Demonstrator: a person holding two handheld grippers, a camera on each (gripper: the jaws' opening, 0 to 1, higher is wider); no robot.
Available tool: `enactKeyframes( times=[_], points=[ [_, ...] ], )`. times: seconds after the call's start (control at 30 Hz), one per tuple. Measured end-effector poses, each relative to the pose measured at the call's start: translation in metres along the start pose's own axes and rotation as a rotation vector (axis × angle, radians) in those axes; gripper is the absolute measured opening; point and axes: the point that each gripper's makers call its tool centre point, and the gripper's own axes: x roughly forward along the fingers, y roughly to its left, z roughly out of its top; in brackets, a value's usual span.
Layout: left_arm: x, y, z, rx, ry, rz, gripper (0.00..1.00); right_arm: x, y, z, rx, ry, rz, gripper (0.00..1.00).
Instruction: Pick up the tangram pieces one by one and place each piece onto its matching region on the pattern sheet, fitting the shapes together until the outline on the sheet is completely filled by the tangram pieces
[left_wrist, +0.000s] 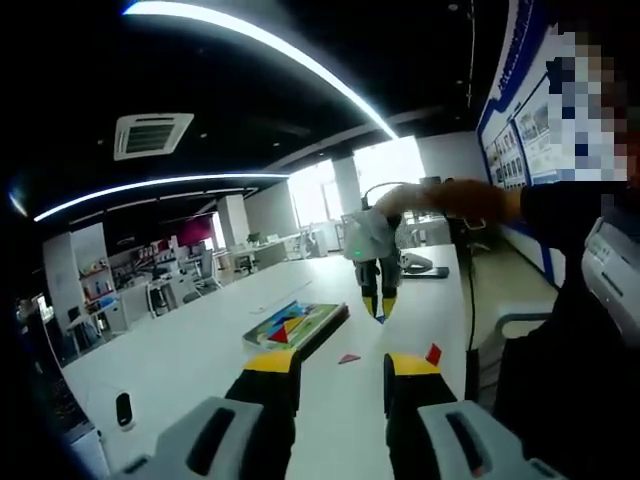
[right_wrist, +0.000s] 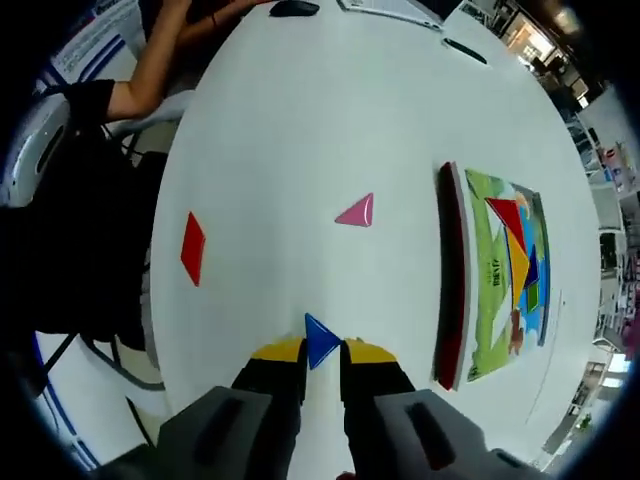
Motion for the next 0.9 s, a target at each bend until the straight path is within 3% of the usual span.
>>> enactKeyframes(
  times=[0.37,0.9],
  points=[
    [-0.008,0.005,0.001,-0.009,-0.018,0.018,0.35,-0.018,-0.058,0.036,-0.046,0.011,-0.112,0.15],
    [-0.016,0.011,-0.001,-0.024,-0.033,0.035,0.35,-0.006,-0.115,0.065,-0.061,0.028,-0.160,0.15]
  ],
)
